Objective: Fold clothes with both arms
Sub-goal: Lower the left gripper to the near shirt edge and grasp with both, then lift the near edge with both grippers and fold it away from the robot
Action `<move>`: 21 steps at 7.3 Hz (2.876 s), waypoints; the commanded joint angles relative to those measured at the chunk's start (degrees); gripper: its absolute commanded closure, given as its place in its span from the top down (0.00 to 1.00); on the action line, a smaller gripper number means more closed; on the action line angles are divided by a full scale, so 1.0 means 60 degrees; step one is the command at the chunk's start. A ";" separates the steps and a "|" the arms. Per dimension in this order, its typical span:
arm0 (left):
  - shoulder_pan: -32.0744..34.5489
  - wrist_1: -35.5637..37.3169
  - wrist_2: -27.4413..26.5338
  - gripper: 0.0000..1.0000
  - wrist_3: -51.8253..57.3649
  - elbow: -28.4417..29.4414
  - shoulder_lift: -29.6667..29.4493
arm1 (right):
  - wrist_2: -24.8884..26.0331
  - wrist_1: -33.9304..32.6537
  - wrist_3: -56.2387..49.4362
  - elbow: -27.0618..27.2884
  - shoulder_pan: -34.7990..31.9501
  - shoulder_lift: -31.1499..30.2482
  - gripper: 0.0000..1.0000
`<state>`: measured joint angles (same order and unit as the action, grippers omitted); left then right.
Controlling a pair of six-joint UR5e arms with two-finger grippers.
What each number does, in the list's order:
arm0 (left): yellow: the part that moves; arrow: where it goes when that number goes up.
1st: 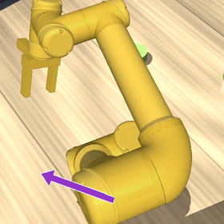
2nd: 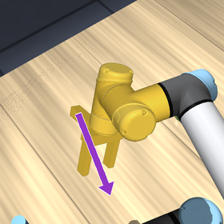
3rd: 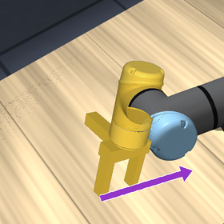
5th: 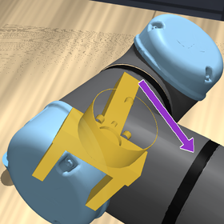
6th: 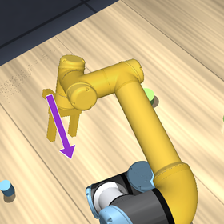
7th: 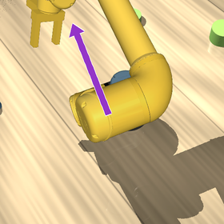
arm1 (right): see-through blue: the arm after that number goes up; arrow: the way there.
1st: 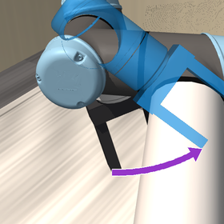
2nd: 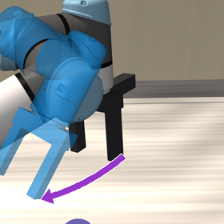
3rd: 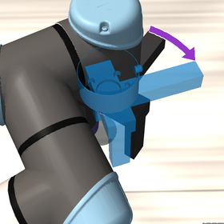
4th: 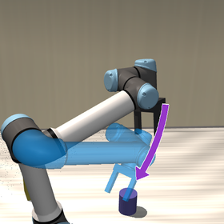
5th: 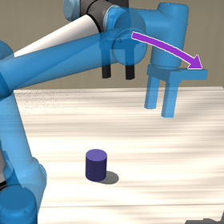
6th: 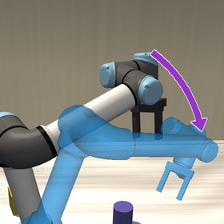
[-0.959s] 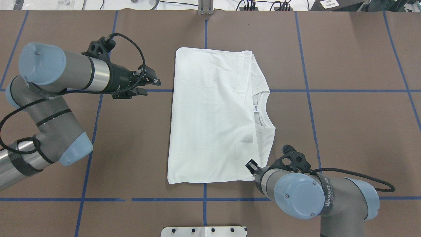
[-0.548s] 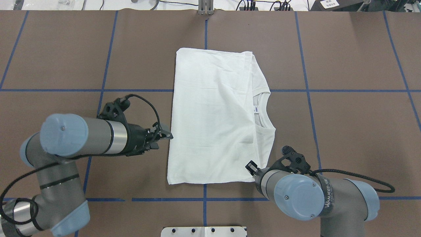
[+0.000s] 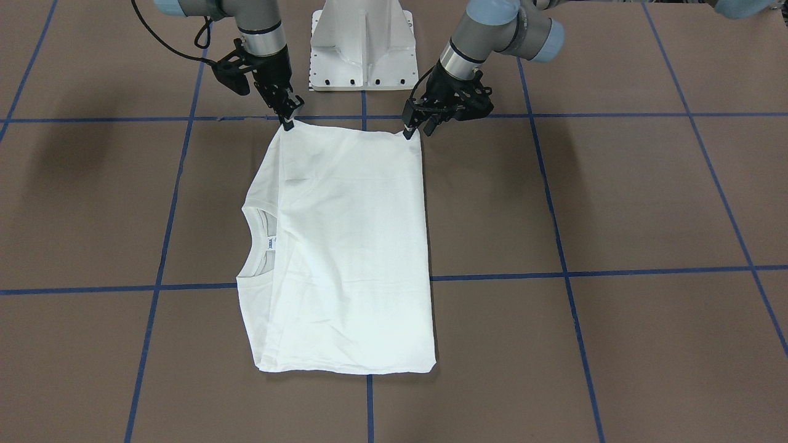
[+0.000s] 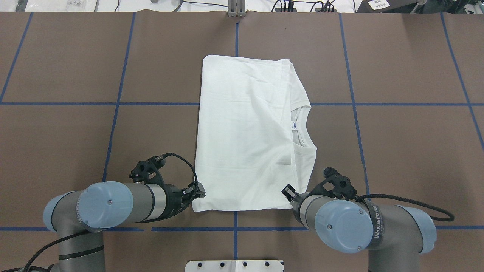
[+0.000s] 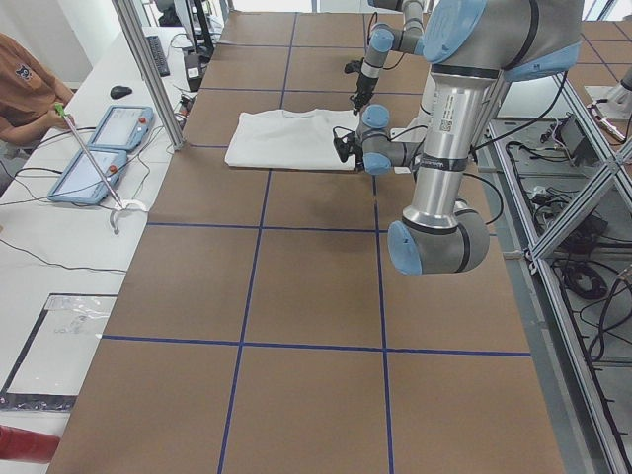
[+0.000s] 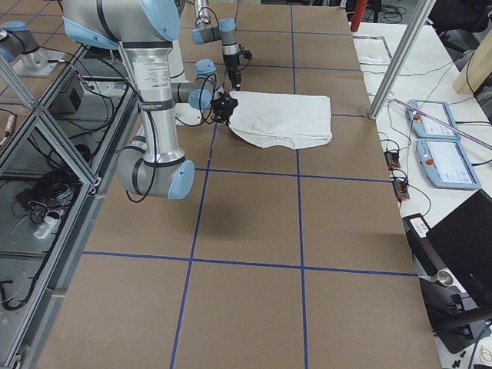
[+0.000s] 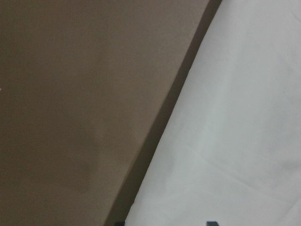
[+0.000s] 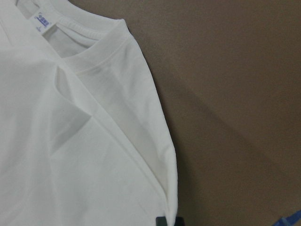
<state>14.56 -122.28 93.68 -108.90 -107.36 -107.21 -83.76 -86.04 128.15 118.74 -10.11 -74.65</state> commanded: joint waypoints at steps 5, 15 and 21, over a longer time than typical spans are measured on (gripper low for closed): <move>-0.0361 0.0018 -0.0028 0.43 -0.0087 0.0124 -0.0018 | 0.0000 0.0000 0.0000 0.0029 0.0015 -0.0009 0.00; -0.1398 0.1600 -0.0319 0.00 -0.0905 -0.2643 0.0788 | 0.0014 0.0000 0.0014 0.0774 0.0584 0.0138 0.00; -0.1535 0.1644 -0.0438 0.00 -0.1508 -0.3419 0.0686 | 0.0000 -0.0044 0.0000 0.1608 0.0298 0.0093 0.00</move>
<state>4.20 -112.45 90.97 -117.92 -126.42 -102.76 -83.58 -86.23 128.23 126.91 -6.05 -74.11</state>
